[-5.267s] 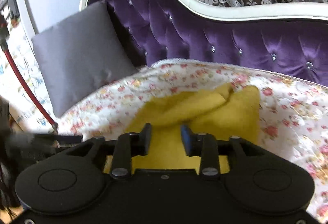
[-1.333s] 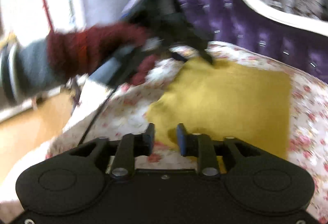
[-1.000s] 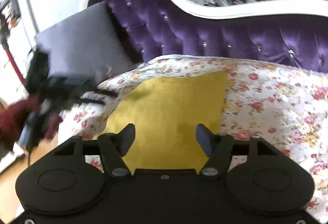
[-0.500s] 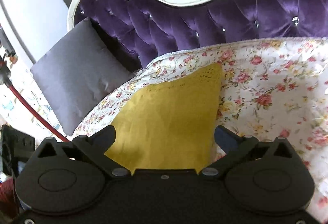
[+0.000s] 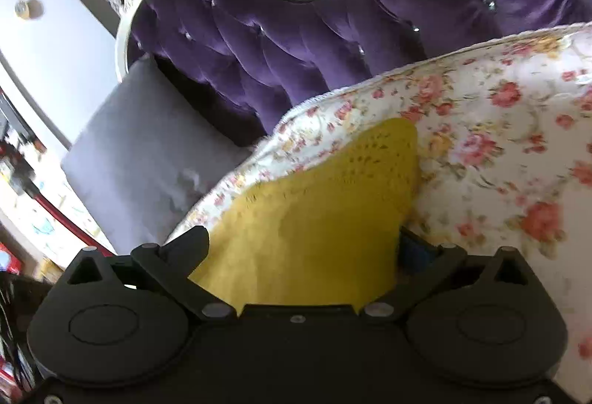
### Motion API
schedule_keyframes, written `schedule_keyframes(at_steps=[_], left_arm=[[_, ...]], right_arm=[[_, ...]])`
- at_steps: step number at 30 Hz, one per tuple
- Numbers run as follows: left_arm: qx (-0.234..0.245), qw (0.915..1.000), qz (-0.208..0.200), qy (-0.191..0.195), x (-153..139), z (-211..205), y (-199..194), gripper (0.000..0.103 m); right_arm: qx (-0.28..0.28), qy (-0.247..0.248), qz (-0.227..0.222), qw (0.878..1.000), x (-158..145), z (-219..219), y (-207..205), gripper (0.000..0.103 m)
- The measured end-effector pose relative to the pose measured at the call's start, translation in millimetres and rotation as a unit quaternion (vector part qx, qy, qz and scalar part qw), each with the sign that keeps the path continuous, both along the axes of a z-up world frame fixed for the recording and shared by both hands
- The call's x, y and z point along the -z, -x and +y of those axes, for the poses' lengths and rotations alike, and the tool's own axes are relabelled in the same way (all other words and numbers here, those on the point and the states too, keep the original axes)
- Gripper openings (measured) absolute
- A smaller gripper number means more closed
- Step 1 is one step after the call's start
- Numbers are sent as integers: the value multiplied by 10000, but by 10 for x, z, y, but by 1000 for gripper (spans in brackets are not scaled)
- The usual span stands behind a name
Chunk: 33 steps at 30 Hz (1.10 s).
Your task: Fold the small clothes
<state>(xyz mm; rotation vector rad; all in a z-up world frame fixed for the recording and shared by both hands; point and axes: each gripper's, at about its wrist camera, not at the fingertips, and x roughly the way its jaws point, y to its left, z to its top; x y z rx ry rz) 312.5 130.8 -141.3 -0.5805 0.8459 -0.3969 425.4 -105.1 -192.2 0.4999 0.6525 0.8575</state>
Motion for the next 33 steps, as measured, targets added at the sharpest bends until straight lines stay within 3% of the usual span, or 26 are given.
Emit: schedule_keyframes(at_steps=[2, 3, 4, 6, 11, 17, 27, 30, 33], left_arm=[[-61, 10000, -7, -70, 11, -8, 3, 81], [-81, 9999, 3, -84, 16, -4, 3, 74], [-101, 9999, 23, -91, 21, 7, 5, 67], [-160, 9998, 129, -9, 59, 52, -1, 18], [-89, 10000, 23, -23, 3, 68, 85, 16], [254, 9989, 40, 390, -251, 46, 377, 16], [1185, 9910, 402, 483, -268, -318, 1574, 16], [1314, 9889, 585, 365, -159, -397, 1912, 16], [1362, 9878, 736, -145, -2, -486, 2155, 17]], right_arm=[[-68, -18, 23, 10000, -8, 23, -57, 95], [-74, 87, 36, 9999, -13, 36, -83, 65], [19, 303, 70, 9995, -6, 56, -112, 43], [37, 505, 22, 9987, 10, 63, -122, 42], [262, 800, -297, 9960, -97, 60, 74, 42], [512, 1031, -56, 9933, -260, -158, 462, 41], [630, 1327, 516, 9878, -255, -699, 1830, 42], [636, 1536, 541, 9846, -231, -800, 2210, 45], [853, 1938, 376, 9766, -171, -859, 2481, 54]])
